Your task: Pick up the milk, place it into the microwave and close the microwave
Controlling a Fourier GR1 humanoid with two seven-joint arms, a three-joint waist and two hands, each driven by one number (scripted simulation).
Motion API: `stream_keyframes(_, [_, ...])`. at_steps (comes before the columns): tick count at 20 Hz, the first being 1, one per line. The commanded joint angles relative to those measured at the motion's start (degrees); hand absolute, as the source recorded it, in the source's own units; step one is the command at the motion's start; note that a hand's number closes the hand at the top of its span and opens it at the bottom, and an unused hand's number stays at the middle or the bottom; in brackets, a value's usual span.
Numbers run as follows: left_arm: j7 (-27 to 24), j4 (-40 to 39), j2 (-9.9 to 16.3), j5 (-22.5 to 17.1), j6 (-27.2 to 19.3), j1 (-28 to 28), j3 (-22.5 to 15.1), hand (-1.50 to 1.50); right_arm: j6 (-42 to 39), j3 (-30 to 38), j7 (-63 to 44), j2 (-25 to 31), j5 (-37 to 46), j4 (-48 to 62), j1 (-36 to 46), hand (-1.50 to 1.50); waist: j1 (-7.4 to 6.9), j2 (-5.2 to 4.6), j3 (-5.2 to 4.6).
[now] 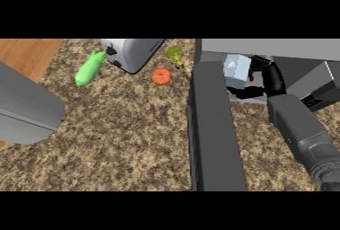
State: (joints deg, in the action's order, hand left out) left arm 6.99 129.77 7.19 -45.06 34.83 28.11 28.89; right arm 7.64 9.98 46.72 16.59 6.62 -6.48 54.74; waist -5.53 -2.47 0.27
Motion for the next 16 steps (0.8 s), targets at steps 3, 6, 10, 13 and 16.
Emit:
stream_keyframes(3, [0.83, -1.01, 2.04, -1.74, -0.16, -1.74, 0.20, -1.50, 7.36, 0.11, -4.48, 2.92, 0.89, 1.19, 4.12, 1.50, -2.28, -0.92, 0.06])
stream_keyframes(6, [1.43, -1.83, 3.03, -1.26, -1.20, -4.19, -0.33, -1.50, 8.27, 0.05, -3.70, 3.50, 1.19, 1.59, 3.53, 1.50, -1.86, -1.60, 0.15])
stream_keyframes(10, [1.37, -2.33, 2.93, -0.99, -0.95, -4.57, -0.56, -1.50, 9.80, 0.44, -3.34, 3.72, 1.09, 1.88, 3.47, 1.50, -2.61, -1.86, 0.18])
stream_keyframes(13, [1.37, -2.03, 3.60, -0.80, -0.50, -4.68, -0.14, -1.50, 10.54, 0.62, -3.99, 5.58, 1.16, 2.20, 3.89, 1.50, -3.76, -2.35, 0.26])
stream_keyframes(16, [1.56, -2.87, 3.21, -1.15, -0.79, -5.94, -1.60, -1.50, 11.65, 1.11, -5.47, 5.46, 0.86, 2.40, 5.50, 1.50, -4.21, -2.82, 0.24])
